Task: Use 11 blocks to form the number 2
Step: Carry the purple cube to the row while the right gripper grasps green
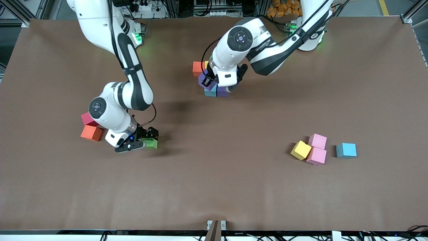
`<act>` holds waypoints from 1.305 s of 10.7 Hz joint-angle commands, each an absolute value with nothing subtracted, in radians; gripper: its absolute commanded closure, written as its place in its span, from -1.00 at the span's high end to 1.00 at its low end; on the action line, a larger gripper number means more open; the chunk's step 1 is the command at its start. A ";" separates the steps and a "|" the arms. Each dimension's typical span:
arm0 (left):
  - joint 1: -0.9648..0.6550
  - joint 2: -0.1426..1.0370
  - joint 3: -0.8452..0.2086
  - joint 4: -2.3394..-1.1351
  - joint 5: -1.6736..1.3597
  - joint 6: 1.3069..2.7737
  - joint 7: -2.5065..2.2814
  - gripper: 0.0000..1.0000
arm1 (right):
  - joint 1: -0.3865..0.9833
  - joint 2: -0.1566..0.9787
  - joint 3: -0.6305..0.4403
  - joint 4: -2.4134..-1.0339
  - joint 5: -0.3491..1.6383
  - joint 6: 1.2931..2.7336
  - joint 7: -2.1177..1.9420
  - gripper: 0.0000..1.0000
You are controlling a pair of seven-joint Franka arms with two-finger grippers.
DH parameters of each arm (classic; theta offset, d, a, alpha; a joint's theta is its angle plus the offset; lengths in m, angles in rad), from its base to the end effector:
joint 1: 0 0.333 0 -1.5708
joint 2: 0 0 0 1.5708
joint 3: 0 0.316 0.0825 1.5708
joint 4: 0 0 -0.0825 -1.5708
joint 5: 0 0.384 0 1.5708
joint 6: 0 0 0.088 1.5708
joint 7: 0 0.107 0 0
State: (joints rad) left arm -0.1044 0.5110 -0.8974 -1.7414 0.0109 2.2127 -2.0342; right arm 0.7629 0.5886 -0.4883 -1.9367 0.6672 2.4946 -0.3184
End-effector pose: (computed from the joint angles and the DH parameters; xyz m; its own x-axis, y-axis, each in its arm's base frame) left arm 0.4115 -0.5160 0.3907 0.3906 0.8335 -0.3907 0.8943 -0.4442 -0.0535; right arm 0.5999 0.1788 0.2139 0.9852 0.1392 0.1000 0.1527 -0.9778 -0.1433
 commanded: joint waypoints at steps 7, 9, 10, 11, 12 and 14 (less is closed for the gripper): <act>-0.296 0.669 -0.755 -1.692 -0.012 2.431 -2.396 -0.08 | 0.761 0.595 -0.430 -2.010 0.673 2.655 -0.186 0.67; -0.351 0.678 -0.721 -1.695 -0.012 2.480 -2.461 -0.09 | 0.765 0.595 -0.428 -2.006 0.673 2.654 -0.184 -0.25; -0.395 0.678 -0.681 -1.695 -0.008 2.503 -2.509 -0.09 | 0.765 0.594 -0.426 -2.005 0.673 2.654 -0.186 -0.55; -0.437 0.677 -0.645 -1.695 -0.012 2.505 -2.523 -0.09 | 0.764 0.594 -0.425 -1.999 0.673 2.652 -0.187 -0.59; -0.446 0.676 -0.635 -1.700 -0.012 2.508 -2.537 -0.08 | 0.764 0.591 -0.425 -1.985 0.675 2.622 -0.187 -0.61; -0.446 0.681 -0.635 -1.718 -0.011 2.543 -2.578 -0.08 | 0.764 0.584 -0.426 -1.927 0.675 2.489 -0.123 -0.64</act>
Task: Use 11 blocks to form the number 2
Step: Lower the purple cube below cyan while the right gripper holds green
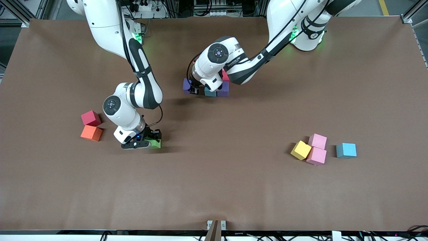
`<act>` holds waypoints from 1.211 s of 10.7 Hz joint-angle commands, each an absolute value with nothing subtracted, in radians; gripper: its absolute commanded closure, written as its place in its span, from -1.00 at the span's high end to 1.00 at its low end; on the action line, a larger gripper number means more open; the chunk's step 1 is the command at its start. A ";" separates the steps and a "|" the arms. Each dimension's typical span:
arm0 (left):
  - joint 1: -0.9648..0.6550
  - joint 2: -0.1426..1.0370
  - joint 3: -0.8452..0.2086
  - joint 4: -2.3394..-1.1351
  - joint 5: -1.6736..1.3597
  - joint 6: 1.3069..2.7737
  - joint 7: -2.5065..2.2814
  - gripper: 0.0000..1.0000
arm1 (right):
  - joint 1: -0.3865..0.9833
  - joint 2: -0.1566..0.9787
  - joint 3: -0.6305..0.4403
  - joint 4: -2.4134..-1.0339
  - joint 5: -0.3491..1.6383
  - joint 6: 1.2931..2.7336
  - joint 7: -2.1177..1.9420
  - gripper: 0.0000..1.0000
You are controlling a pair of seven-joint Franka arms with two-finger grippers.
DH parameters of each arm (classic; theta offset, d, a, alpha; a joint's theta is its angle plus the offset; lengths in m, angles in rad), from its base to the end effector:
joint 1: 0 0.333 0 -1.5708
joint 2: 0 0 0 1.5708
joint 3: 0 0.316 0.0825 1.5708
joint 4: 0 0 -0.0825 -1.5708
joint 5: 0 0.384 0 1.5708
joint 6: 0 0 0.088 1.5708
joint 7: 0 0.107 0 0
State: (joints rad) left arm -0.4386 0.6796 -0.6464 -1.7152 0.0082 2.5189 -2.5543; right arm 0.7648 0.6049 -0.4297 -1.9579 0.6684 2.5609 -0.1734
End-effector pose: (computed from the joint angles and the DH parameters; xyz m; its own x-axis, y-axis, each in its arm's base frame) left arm 0.3762 -0.5840 0.2836 -0.0881 0.9187 -0.3850 0.9814 0.0139 -0.1916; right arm 0.5859 0.2035 0.1940 0.9956 0.0298 0.0891 0.0432 -0.9874 -0.1521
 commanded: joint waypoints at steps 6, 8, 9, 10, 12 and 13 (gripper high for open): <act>-0.434 0.621 -0.635 -1.859 -0.006 2.663 -2.585 -0.08 | 0.792 0.586 -0.425 -1.922 0.675 2.480 -0.069 -0.60; -0.431 0.594 -0.634 -1.932 -0.005 2.738 -2.583 -0.08 | 0.811 0.584 -0.425 -1.922 0.675 2.479 -0.026 -0.60; -0.430 0.592 -0.635 -1.945 -0.003 2.761 -2.582 -0.08 | 0.825 0.583 -0.425 -1.922 0.675 2.479 -0.006 -0.60; -0.430 0.594 -0.635 -1.947 -0.003 2.766 -2.582 -0.08 | 0.834 0.583 -0.426 -1.921 0.675 2.480 0.018 -0.60; -0.430 0.597 -0.634 -1.959 -0.002 2.766 -2.573 -0.08 | 0.842 0.581 -0.426 -1.913 0.675 2.479 0.034 -0.61; -0.430 0.603 -0.634 -1.959 0.000 2.766 -2.568 -0.07 | 0.841 0.581 -0.426 -1.901 0.673 2.467 0.037 -0.61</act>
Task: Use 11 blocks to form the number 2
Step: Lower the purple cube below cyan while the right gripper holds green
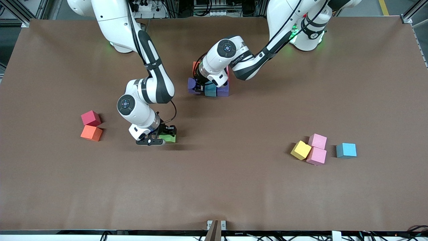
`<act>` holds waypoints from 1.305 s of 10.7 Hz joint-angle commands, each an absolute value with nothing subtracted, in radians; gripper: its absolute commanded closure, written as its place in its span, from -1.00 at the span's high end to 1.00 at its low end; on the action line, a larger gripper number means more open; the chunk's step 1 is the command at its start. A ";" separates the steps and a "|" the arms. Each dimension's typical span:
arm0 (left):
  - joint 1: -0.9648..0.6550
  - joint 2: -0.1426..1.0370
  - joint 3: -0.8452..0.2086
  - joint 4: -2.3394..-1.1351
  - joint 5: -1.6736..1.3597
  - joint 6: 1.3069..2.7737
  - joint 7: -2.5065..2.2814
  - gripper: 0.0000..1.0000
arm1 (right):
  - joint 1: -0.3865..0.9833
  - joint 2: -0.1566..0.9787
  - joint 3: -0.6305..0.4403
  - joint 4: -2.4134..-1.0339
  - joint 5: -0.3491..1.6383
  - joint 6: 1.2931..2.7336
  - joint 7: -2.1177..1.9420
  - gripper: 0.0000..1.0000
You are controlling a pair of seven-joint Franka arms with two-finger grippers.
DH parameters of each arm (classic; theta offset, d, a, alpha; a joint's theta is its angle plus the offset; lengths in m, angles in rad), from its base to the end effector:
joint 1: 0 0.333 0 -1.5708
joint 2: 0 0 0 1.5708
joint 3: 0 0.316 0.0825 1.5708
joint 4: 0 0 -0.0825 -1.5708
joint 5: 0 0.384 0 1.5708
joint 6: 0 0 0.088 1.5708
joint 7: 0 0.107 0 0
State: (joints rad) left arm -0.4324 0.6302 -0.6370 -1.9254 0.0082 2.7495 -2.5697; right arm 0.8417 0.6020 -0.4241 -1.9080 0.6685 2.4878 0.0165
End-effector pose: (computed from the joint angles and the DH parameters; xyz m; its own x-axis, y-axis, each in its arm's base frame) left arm 0.3421 -0.5575 0.2479 -0.0985 0.9034 -0.4173 0.9889 0.0420 -0.1424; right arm 0.5737 0.2651 0.2070 0.9982 -0.0529 0.0275 -0.0466 -0.9799 -0.1939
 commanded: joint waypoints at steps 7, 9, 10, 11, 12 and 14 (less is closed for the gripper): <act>-0.440 0.621 -0.632 -1.974 0.044 2.778 -2.568 -0.06 | 0.781 0.592 -0.439 -1.781 0.658 2.235 0.034 -0.62; -0.446 0.626 -0.630 -1.973 0.044 2.780 -2.566 -0.05 | 0.782 0.592 -0.439 -1.782 0.657 2.235 0.034 -0.62; -0.445 0.632 -0.629 -1.973 0.060 2.781 -2.566 -0.05 | 0.782 0.592 -0.439 -1.782 0.658 2.237 0.034 -0.61; -0.445 0.634 -0.627 -1.973 0.080 2.787 -2.568 -0.05 | 0.782 0.592 -0.439 -1.782 0.657 2.235 0.034 -0.61; -0.445 0.635 -0.626 -1.973 0.081 2.793 -2.568 -0.05 | 0.782 0.592 -0.439 -1.782 0.658 2.235 0.034 -0.61; -0.445 0.641 -0.624 -1.973 0.083 2.804 -2.568 -0.05 | 0.782 0.592 -0.439 -1.782 0.658 2.235 0.034 -0.61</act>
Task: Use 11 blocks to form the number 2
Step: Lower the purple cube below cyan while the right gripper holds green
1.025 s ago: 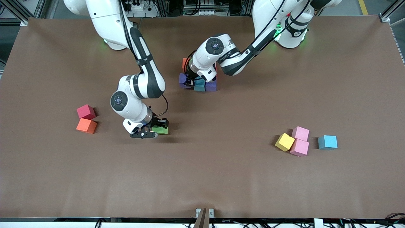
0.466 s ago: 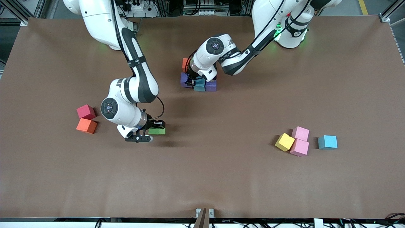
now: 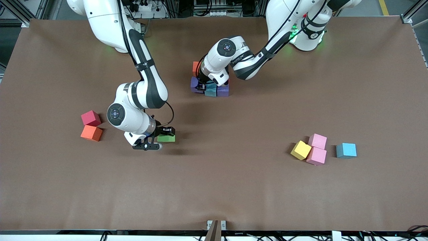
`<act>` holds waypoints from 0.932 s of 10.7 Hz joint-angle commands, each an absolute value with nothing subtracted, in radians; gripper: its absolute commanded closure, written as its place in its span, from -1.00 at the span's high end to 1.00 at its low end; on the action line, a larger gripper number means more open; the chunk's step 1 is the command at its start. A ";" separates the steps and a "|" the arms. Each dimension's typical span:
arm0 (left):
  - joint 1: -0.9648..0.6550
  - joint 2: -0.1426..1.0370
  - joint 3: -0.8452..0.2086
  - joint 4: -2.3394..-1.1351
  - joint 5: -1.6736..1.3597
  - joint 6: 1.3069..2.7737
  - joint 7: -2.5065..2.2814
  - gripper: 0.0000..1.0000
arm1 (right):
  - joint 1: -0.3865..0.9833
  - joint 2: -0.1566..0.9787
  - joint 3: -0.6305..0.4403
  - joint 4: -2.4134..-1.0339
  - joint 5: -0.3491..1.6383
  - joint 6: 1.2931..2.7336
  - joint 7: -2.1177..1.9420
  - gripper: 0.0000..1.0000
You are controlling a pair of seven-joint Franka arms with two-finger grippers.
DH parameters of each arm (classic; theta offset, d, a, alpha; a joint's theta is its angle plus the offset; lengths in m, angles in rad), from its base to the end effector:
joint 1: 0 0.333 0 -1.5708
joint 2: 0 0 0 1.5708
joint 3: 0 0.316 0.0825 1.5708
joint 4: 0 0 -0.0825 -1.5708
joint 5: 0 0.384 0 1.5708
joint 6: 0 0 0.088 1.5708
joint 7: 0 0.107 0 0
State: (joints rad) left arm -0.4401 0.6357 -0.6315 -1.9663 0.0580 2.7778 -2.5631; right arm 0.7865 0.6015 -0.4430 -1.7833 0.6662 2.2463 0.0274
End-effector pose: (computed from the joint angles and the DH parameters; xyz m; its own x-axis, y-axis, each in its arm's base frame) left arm 0.3278 -0.5526 0.2316 -0.0419 0.9150 -0.4012 0.9931 -0.0059 -0.1173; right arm 0.5994 0.2573 0.2390 0.9943 -0.0487 -0.0954 -0.0703 -0.9687 -0.2382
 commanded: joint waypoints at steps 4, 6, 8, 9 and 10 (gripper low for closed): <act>-0.440 0.646 -0.624 -1.973 0.087 2.806 -2.568 -0.05 | 0.782 0.592 -0.439 -1.782 0.658 2.235 0.028 -0.61; -0.440 0.646 -0.623 -1.971 0.087 2.807 -2.568 -0.05 | 0.782 0.592 -0.439 -1.782 0.658 2.235 0.028 -0.61; -0.446 0.647 -0.609 -1.971 0.089 2.812 -2.568 -0.05 | 0.782 0.592 -0.439 -1.782 0.658 2.235 0.028 -0.61; -0.454 0.647 -0.601 -1.970 0.089 2.819 -2.568 -0.05 | 0.782 0.592 -0.439 -1.782 0.658 2.235 0.028 -0.61; -0.460 0.649 -0.597 -1.970 0.087 2.822 -2.568 -0.05 | 0.782 0.592 -0.439 -1.784 0.658 2.235 0.028 -0.61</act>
